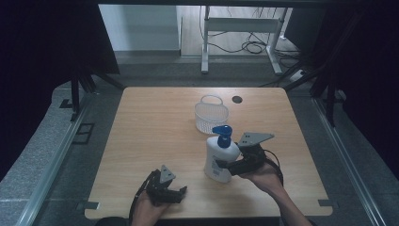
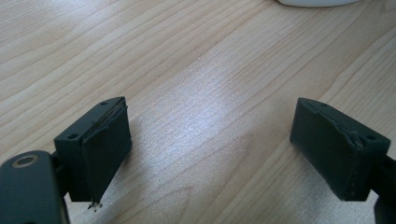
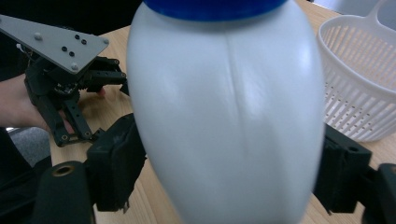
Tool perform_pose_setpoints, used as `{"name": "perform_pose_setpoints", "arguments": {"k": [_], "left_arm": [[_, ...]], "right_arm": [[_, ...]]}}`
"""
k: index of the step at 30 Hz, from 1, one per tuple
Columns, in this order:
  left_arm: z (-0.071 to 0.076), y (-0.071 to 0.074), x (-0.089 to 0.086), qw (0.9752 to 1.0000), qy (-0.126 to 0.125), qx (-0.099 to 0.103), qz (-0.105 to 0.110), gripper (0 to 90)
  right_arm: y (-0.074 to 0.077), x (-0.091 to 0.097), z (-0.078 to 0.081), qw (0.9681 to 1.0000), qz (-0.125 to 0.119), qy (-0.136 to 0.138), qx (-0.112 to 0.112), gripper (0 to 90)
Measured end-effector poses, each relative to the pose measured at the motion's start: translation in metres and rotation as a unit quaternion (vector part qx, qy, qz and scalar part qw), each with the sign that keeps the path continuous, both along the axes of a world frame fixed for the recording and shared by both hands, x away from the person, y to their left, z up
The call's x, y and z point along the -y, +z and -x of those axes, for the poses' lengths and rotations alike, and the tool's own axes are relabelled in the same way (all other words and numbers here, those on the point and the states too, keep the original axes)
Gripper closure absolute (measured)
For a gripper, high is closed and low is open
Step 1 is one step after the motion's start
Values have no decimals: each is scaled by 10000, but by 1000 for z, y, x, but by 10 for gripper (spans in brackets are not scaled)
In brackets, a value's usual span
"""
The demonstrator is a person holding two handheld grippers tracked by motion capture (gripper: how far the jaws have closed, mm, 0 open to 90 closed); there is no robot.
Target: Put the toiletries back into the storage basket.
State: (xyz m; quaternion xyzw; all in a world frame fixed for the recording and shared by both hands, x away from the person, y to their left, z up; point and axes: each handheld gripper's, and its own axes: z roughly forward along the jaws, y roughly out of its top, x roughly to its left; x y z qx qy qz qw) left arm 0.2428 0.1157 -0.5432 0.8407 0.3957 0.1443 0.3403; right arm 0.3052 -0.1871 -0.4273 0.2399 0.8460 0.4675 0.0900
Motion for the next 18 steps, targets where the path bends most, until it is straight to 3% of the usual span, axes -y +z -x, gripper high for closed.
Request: {"name": "perform_pose_setpoints", "arguments": {"k": [11,18], "left_arm": [[0,0,0,10000,3,-3,-5,119],[0,0,0,10000,5,-4,-4,118]], "right_arm": [[-2,-5,-3,9998,112,128,64,355],[0,-6,-1,9995,234,112,198,370]]}}
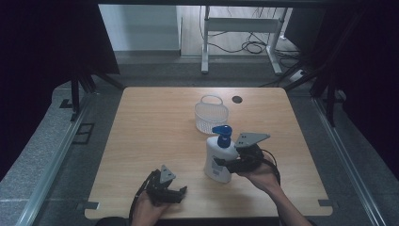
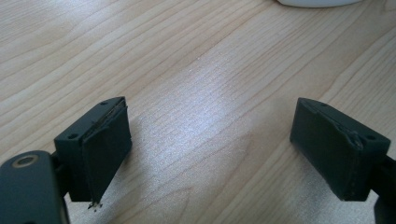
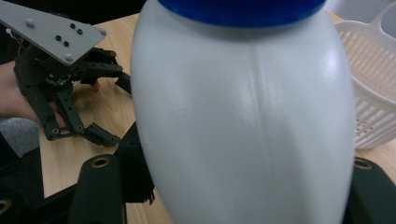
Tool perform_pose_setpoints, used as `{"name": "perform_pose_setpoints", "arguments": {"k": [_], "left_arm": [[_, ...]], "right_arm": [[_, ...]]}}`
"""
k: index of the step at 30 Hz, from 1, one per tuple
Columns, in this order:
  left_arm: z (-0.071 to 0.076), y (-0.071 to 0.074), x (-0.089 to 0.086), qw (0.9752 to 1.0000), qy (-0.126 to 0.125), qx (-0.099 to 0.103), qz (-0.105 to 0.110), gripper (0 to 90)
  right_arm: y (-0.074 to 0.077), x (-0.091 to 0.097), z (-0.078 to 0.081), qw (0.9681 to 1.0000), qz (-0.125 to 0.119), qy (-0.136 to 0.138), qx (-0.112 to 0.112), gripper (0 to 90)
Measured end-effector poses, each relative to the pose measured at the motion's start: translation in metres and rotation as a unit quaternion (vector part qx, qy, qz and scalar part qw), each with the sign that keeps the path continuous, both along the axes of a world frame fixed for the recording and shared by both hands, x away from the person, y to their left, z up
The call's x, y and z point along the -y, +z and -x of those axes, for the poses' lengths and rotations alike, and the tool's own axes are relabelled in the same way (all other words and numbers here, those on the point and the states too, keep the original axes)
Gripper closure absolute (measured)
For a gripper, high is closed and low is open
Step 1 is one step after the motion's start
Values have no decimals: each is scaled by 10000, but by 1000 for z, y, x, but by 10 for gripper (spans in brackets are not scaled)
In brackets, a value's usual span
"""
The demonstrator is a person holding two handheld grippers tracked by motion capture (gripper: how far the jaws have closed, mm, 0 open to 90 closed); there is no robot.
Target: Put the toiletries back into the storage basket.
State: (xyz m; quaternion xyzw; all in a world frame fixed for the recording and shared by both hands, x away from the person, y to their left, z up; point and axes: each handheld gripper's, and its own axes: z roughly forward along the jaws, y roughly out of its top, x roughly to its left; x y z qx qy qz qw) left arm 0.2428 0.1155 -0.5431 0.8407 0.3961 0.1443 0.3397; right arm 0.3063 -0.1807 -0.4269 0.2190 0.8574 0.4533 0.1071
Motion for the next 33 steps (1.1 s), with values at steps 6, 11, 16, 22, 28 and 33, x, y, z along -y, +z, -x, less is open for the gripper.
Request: {"name": "perform_pose_setpoints", "arguments": {"k": [6,11,16,22,28,33], "left_arm": [[0,0,0,10000,2,0,2,119],[0,0,0,10000,4,4,4,119],[0,0,0,10000,2,8,4,119],[0,0,0,10000,-1,15,7,118],[0,0,0,10000,-2,14,5,119],[0,0,0,10000,-2,11,6,119]], "right_arm": [[2,0,-2,9999,27,10,-99,373],[4,-1,-6,9998,25,89,-163,374],[9,-1,-11,9998,8,141,-146,375],[20,0,-15,9998,-42,201,-85,376],[32,2,-21,9997,-67,229,-15,376],[40,3,-27,9996,-77,257,-6,376]]}}
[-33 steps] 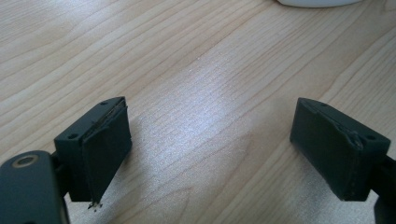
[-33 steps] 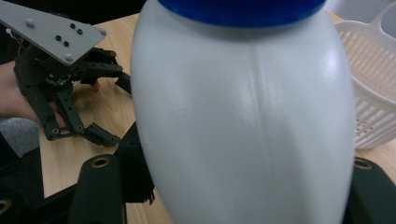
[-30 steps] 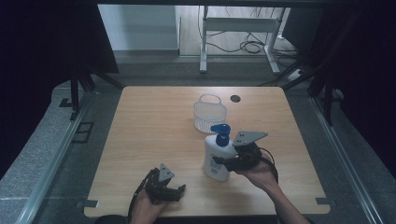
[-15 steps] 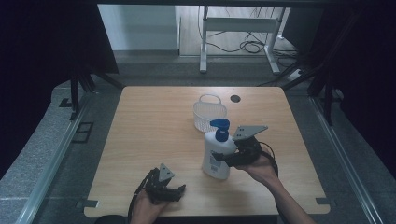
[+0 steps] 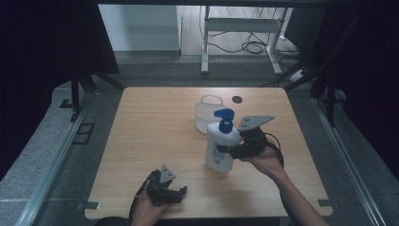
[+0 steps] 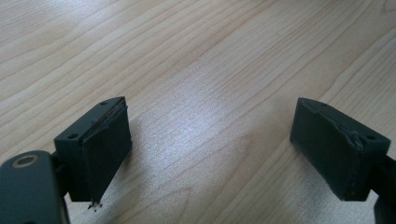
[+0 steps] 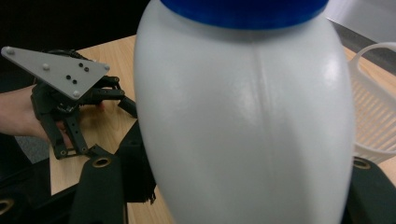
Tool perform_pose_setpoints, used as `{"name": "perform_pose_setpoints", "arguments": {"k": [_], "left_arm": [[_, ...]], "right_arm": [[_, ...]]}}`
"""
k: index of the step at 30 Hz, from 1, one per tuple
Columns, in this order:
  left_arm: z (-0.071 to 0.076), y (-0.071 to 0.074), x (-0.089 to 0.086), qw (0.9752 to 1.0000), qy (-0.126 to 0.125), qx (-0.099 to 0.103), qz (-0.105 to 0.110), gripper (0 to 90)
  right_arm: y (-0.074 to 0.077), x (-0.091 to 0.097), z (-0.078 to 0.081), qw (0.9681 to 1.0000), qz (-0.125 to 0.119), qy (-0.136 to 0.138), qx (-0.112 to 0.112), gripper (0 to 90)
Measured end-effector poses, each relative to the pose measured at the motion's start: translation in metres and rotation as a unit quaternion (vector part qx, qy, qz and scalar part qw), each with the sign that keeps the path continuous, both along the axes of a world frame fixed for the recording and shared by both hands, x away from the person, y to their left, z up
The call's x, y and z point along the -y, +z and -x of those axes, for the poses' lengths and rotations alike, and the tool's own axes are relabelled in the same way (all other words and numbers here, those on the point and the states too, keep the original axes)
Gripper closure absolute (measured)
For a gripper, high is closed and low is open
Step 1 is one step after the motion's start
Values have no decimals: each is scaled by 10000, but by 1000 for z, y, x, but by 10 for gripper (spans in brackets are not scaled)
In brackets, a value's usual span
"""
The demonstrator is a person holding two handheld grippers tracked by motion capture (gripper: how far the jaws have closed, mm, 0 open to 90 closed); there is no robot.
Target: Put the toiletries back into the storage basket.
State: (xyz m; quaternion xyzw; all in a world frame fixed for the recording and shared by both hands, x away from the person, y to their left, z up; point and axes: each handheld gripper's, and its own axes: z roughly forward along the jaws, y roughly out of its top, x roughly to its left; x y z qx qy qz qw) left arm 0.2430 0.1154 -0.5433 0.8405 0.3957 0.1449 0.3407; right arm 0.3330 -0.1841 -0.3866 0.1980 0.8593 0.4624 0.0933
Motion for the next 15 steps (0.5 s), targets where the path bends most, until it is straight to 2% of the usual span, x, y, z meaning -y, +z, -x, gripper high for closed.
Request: {"name": "perform_pose_setpoints", "arguments": {"k": [15], "left_arm": [[0,0,0,10000,1,-1,1,119]], "right_arm": [[18,1,-17,10000,-84,10,46,376]]}}
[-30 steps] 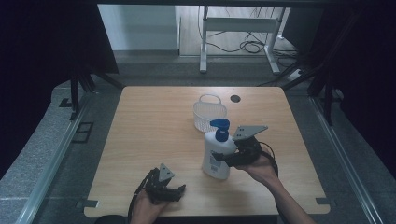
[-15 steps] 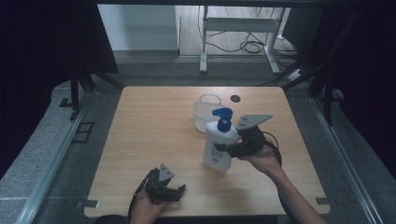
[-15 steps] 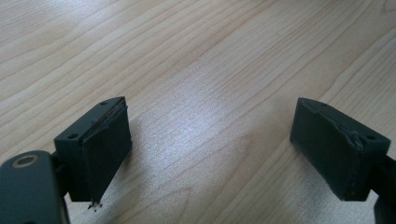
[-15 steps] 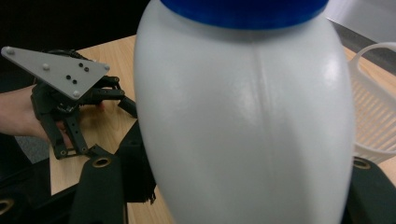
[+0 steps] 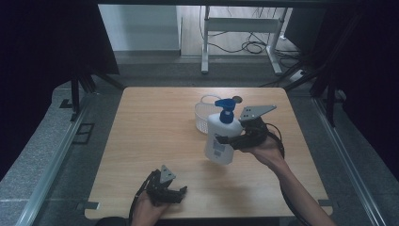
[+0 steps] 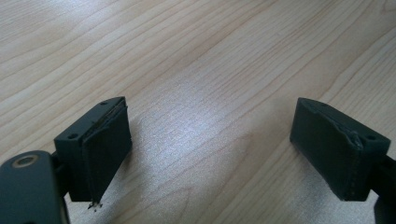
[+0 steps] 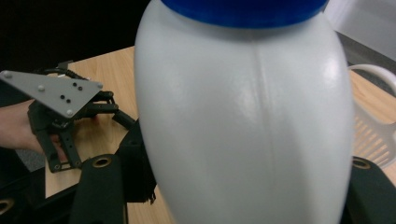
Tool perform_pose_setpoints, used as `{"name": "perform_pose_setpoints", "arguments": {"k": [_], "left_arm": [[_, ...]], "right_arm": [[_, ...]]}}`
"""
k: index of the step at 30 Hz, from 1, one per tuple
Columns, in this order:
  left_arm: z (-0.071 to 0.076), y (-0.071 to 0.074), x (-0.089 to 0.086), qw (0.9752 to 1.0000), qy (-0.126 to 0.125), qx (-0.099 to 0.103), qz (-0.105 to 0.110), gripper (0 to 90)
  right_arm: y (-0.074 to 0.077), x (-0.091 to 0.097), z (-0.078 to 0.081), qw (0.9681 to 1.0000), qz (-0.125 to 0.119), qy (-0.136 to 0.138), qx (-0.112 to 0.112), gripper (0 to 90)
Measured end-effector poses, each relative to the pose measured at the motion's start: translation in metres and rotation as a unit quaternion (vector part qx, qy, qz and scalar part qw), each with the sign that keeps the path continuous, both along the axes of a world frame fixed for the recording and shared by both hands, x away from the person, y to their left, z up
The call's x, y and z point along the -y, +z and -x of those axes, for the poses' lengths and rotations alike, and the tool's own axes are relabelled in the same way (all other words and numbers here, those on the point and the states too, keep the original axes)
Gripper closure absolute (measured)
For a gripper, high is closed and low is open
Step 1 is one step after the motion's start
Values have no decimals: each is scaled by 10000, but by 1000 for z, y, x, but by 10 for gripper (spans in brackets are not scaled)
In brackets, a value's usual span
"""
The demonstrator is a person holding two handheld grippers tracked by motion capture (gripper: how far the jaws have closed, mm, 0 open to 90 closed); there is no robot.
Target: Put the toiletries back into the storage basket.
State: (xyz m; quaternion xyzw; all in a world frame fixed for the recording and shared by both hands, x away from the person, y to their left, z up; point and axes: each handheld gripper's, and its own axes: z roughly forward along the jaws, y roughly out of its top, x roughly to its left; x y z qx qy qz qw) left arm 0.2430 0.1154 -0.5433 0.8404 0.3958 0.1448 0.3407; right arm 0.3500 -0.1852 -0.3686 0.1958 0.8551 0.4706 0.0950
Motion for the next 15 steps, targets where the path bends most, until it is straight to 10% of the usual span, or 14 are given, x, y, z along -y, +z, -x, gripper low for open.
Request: {"name": "perform_pose_setpoints", "arguments": {"k": [15], "left_arm": [[0,0,0,10000,4,-3,6,119]], "right_arm": [[23,5,-19,9997,-152,-103,131,377]]}}
